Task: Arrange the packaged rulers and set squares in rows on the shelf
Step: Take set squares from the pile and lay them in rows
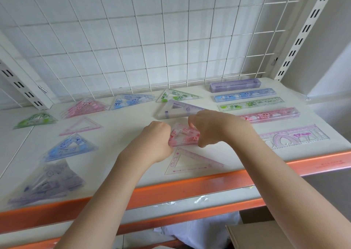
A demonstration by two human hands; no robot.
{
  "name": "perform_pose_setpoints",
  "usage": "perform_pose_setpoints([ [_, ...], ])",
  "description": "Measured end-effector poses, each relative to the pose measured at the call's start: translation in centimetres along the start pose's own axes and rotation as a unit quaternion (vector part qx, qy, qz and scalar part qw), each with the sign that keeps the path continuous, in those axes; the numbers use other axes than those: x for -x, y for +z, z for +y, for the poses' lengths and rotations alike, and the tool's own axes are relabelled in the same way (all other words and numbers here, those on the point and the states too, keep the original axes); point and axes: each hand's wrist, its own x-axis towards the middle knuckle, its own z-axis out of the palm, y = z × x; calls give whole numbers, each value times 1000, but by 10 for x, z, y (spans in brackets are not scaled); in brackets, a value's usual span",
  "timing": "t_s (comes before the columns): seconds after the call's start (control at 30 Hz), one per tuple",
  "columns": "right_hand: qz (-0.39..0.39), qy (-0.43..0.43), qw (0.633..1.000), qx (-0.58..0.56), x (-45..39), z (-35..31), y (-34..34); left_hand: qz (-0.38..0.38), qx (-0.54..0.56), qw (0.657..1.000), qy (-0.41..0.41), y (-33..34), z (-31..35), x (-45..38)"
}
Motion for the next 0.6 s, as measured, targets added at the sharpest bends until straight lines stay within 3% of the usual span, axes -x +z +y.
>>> perform_pose_setpoints([
  [0.37,1,-29,1000,12,-7,-10,-1,31,26,997,59,-2,7,-4],
  [0.6,6,-25,999,25,-10,-6,-5,40,28,997,55,-2,10,-8],
])
